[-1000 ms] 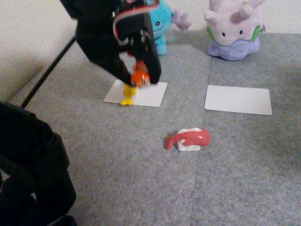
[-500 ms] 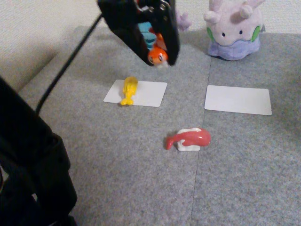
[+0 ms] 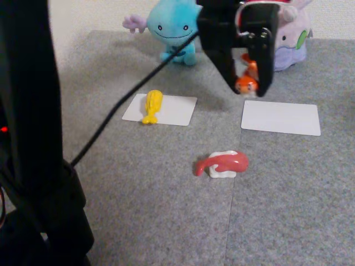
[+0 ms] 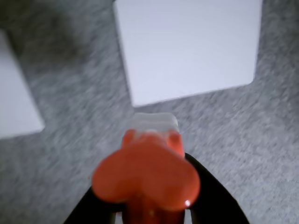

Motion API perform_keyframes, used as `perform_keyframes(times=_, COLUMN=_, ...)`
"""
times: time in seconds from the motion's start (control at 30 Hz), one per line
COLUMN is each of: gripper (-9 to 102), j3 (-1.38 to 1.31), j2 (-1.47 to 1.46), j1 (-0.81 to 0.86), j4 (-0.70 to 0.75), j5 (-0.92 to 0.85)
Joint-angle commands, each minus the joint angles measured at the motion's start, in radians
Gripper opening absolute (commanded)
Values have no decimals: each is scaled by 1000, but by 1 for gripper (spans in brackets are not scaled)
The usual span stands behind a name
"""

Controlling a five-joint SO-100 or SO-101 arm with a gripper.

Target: Wooper wants to eat egg sudhi, and Goomy wants to eat shrimp sushi

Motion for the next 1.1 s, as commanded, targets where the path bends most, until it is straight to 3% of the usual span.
perform_keyframes(times=0.0, gripper=8, j3=-115, j2=-41, j1=9, j4=-20, j5=6)
perform_keyframes(times=0.43, gripper=8, j3=-331, j2=-249, j1=26, j4=-87, j5=-31)
perform_keyframes(times=1.07, gripper=8, j3=-337, j2=-339, j1=43, j4=-161, j5=-75)
